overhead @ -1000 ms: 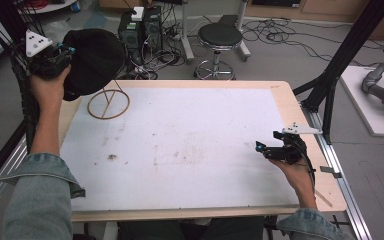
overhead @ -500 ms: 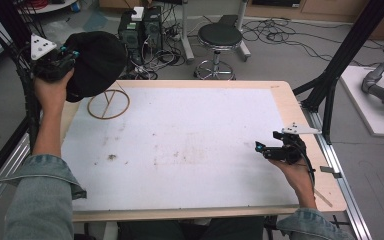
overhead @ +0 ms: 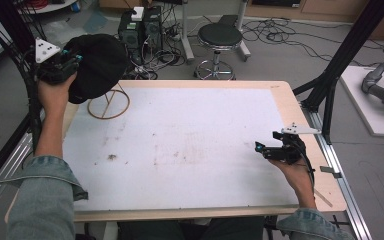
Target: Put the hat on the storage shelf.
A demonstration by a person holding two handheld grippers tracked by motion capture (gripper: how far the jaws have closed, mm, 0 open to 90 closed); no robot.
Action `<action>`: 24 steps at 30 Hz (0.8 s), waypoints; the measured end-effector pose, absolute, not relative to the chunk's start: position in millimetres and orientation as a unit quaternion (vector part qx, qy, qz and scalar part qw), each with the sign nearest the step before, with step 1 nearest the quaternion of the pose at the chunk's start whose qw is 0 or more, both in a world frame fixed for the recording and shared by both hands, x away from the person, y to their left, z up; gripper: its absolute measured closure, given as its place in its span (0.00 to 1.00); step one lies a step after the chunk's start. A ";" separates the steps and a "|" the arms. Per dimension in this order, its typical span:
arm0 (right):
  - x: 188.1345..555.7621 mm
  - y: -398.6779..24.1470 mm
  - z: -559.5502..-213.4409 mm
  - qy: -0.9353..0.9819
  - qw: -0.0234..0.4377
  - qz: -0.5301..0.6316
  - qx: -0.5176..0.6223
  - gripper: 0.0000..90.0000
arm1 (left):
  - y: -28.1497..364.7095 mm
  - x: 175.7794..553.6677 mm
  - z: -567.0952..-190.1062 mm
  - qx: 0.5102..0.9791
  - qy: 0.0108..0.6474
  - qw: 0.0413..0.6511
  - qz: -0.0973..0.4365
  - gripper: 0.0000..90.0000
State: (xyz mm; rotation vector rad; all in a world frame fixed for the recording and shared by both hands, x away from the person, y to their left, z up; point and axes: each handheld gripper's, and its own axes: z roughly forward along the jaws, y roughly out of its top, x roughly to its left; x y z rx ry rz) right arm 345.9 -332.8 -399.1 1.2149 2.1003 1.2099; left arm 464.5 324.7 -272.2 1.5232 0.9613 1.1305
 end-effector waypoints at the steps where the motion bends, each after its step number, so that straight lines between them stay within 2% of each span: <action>1: 345.9 -332.9 -399.1 0.757 0.214 0.436 0.438 0.16 | 325.1 465.2 -273.0 0.629 0.396 0.482 0.464 0.83; 13: 345.7 -332.9 -398.3 0.755 0.215 0.438 0.438 0.16 | 325.6 465.8 -275.4 0.634 0.399 0.475 0.461 0.73; 20: 345.7 -333.1 -398.3 0.756 0.215 0.437 0.438 0.16 | 326.9 465.4 -276.4 0.633 0.401 0.478 0.458 0.70; 24: 345.9 -332.8 -398.4 0.756 0.215 0.437 0.437 0.16 | 328.2 465.4 -276.5 0.634 0.402 0.480 0.454 0.65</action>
